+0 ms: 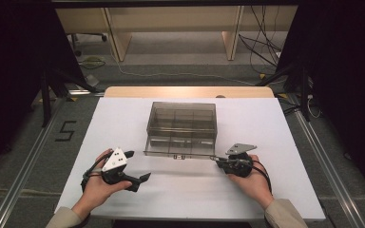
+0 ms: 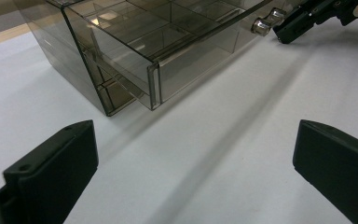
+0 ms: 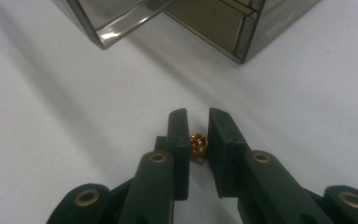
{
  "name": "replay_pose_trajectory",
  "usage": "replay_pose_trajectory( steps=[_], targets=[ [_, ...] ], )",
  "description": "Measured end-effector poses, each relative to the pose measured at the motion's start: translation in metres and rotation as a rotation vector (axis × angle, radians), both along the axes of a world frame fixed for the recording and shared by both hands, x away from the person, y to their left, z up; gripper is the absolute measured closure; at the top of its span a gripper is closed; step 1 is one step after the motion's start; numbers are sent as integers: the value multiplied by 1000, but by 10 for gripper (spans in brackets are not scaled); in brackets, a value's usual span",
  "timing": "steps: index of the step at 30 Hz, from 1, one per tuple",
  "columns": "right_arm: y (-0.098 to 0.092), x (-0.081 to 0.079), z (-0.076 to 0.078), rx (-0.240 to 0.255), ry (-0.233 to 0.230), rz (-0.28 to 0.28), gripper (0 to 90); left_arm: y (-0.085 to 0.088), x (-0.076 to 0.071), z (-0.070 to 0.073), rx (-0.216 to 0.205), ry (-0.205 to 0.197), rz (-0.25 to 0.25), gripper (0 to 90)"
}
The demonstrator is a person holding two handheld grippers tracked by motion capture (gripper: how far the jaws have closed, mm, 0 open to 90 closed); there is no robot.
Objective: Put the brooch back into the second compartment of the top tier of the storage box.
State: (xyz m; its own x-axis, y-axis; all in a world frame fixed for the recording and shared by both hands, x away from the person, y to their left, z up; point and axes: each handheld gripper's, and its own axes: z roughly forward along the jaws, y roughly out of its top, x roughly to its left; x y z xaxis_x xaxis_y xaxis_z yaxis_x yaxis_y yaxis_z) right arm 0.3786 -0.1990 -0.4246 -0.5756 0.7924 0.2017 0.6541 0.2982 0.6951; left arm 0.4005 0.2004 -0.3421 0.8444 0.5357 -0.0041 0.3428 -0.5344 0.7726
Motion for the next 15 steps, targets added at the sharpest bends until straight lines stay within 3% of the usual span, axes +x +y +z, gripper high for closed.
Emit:
replay_pose_trajectory(
  steps=[15],
  targets=[
    [-3,-1,2,9,1,-17,800,1,0,0,1,-2,-1,0]
  ],
)
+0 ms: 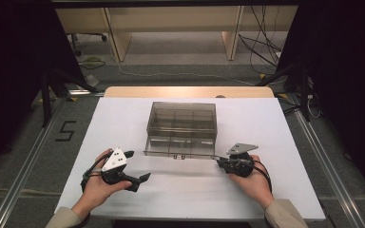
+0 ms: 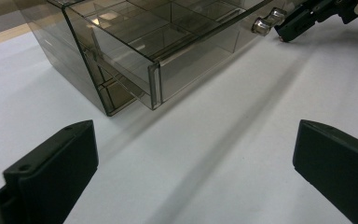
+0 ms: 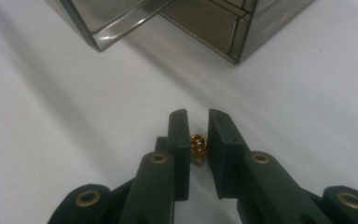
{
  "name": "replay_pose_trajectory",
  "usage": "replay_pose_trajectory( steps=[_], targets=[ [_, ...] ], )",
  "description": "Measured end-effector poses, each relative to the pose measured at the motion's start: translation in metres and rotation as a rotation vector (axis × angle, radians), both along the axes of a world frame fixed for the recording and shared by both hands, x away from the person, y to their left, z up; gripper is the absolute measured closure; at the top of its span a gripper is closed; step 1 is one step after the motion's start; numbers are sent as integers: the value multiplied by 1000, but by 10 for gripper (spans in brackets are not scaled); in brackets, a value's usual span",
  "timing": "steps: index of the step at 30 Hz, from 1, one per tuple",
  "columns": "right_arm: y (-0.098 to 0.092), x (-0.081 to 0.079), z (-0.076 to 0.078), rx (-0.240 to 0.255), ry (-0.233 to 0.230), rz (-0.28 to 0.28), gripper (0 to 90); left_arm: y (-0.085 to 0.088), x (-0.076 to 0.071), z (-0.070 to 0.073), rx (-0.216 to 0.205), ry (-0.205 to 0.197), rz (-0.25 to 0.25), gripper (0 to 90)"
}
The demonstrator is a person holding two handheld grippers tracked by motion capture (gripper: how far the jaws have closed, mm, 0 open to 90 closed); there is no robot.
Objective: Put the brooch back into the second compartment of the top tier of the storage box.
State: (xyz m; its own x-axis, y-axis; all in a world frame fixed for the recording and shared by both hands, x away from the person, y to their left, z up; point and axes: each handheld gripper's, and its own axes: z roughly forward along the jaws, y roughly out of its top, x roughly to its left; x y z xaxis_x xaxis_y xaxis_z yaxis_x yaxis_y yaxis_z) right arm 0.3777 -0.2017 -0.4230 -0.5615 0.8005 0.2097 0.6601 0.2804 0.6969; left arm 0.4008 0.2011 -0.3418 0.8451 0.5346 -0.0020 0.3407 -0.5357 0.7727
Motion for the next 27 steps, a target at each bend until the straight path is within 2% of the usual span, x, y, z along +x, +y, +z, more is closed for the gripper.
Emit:
replay_pose_trajectory(
  steps=[27],
  targets=[
    [-17,-7,19,81,-54,-60,800,0,-1,0,-4,-1,4,0]
  ],
)
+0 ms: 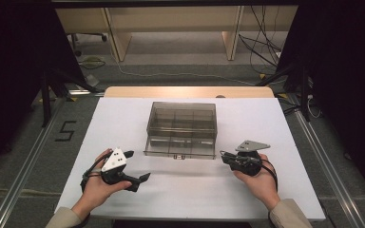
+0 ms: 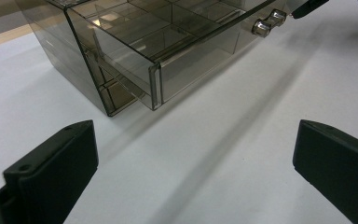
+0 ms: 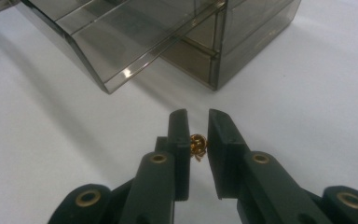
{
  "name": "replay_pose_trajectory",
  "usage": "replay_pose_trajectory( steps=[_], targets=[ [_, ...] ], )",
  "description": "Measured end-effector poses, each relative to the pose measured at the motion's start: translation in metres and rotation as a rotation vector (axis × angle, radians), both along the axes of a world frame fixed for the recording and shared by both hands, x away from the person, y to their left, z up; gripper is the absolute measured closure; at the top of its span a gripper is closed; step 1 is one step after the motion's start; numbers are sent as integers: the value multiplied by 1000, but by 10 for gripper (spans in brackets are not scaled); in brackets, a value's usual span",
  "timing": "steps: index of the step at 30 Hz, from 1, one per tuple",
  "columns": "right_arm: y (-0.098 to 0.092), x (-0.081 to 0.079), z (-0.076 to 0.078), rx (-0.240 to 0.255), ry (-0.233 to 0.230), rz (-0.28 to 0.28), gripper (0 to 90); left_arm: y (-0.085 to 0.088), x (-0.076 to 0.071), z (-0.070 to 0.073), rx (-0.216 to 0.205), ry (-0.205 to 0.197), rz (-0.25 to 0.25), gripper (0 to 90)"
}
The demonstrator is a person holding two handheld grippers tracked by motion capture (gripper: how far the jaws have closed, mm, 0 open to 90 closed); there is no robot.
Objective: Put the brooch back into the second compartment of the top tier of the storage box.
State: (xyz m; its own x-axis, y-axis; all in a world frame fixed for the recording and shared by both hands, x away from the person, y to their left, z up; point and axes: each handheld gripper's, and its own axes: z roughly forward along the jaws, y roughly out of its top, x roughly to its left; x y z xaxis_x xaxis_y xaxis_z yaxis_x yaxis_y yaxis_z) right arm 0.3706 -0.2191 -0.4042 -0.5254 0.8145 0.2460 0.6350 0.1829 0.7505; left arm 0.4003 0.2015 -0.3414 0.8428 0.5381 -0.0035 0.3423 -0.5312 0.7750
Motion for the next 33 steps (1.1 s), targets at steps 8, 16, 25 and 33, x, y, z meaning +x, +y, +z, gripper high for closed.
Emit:
replay_pose_trajectory(
  steps=[8,16,25,33],
  targets=[
    [-5,-2,4,8,-15,-14,800,0,0,0,3,-1,0,0],
    [-7,-3,6,18,-27,-23,800,0,0,0,3,-2,2,0],
    [-8,-3,8,22,-35,-29,801,0,0,0,3,-1,2,0],
    [-9,-3,9,24,-39,-34,800,0,0,0,-1,-2,5,0]
  ],
)
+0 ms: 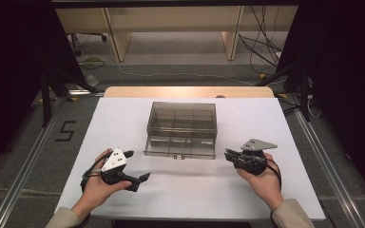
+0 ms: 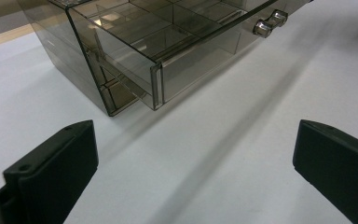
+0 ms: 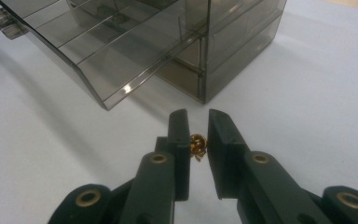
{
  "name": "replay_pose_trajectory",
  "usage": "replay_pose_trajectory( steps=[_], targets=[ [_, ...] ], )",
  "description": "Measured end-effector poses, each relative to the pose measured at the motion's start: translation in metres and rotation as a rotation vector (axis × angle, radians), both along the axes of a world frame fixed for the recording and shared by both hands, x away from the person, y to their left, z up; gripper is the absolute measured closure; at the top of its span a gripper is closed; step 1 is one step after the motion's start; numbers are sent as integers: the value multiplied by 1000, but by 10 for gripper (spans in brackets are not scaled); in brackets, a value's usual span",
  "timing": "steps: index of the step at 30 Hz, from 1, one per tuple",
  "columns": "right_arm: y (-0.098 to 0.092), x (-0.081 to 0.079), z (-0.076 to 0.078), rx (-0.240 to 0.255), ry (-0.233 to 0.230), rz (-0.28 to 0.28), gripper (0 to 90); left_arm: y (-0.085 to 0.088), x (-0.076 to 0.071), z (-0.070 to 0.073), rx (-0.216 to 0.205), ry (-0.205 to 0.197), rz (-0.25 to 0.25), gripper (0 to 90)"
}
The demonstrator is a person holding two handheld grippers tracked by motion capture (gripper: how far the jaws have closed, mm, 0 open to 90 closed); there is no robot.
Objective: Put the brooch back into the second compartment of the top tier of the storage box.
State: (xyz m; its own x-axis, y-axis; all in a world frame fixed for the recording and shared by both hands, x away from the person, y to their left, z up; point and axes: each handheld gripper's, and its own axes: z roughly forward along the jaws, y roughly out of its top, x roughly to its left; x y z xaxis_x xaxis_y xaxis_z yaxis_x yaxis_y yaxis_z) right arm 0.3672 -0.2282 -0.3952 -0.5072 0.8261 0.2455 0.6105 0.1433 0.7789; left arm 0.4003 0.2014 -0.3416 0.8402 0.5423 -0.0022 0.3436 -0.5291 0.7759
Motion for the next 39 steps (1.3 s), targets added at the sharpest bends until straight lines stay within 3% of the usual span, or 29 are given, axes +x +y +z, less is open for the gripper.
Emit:
replay_pose_trajectory(
  steps=[39],
  targets=[
    [-8,-1,10,23,-47,-40,801,-1,0,1,-3,-6,-3,0]
  ],
)
